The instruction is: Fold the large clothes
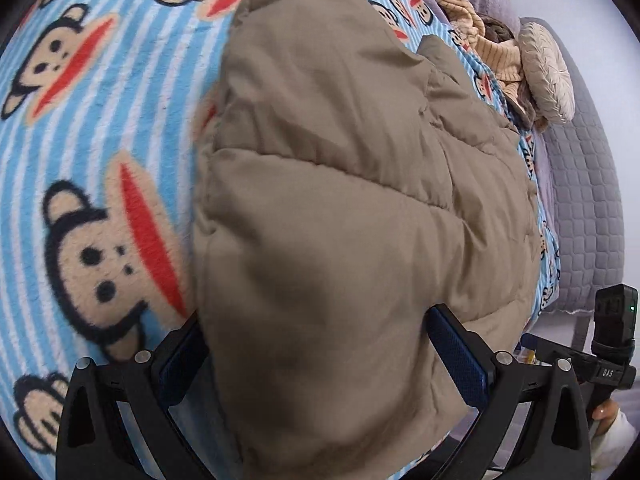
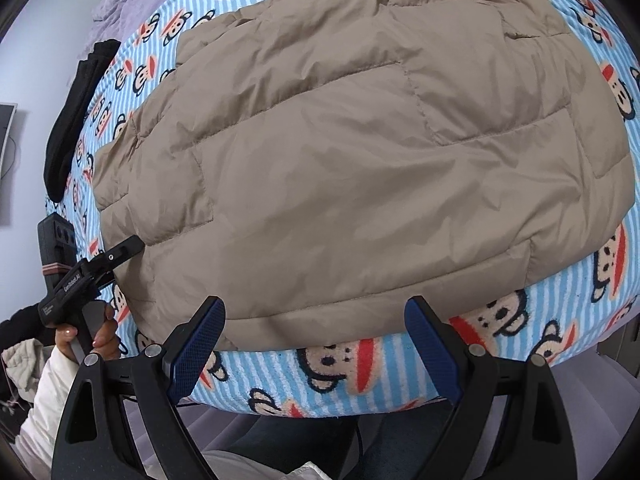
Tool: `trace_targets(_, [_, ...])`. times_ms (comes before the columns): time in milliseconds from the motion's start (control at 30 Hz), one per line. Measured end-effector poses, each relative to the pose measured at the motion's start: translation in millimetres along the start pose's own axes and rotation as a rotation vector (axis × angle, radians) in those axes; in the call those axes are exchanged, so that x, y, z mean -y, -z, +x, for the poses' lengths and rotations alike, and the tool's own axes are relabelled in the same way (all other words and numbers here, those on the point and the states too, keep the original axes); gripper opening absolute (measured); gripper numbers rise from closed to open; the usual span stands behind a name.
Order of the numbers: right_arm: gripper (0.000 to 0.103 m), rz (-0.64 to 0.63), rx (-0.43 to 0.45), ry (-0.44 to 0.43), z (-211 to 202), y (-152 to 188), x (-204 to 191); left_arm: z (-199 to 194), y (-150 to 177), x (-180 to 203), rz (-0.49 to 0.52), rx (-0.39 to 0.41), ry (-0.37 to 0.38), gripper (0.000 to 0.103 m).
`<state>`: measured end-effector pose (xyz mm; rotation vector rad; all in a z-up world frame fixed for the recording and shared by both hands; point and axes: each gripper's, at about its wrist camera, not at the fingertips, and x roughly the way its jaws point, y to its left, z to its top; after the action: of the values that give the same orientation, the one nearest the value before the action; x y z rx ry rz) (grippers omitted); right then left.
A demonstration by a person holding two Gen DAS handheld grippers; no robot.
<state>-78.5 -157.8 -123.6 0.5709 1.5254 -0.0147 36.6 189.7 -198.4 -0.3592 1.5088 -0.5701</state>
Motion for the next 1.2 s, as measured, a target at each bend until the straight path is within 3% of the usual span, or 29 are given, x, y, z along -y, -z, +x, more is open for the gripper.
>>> trace_targets(267, [0.093,-0.104,0.012,0.008,-3,-29,-6,25,-14,19,0.039,0.0,0.021,0.102])
trace_targets(300, [0.093,-0.117,0.035,0.009,-6,-36,-8,25,-15,23,0.047,0.005,0.024,0.089])
trace_targets(333, [0.092,-0.125,0.061,0.012,-9,-42,-9,24,-15,25,0.048,0.004,0.045,0.068])
trace_targets(400, [0.072,-0.142,0.113,0.006,-12,-52,-12,19,-16,21,0.002,-0.001,0.127,0.039])
trace_targets(433, [0.035,-0.157,0.126,0.01,-11,-58,-14,16,-15,23,-0.013,0.008,0.136,0.034])
trace_targets(467, [0.015,-0.174,0.135,0.027,-8,-64,-16,14,-14,28,-0.012,0.017,0.122,0.031])
trace_targets(600, [0.012,-0.226,0.215,0.046,3,-85,-21,-1,-8,48,-0.014,0.045,0.079,0.026])
trace_targets(800, [0.011,-0.198,0.302,-0.005,17,-127,-17,-28,-2,90,-0.015,0.075,0.059,0.026])
trace_targets(967, [0.01,-0.15,0.279,-0.057,42,-155,-7,-39,-3,142,0.012,0.078,0.046,0.026])
trace_targets(1200, [0.006,-0.106,0.238,-0.112,71,-167,10,-29,-9,234,0.066,0.059,0.001,0.026])
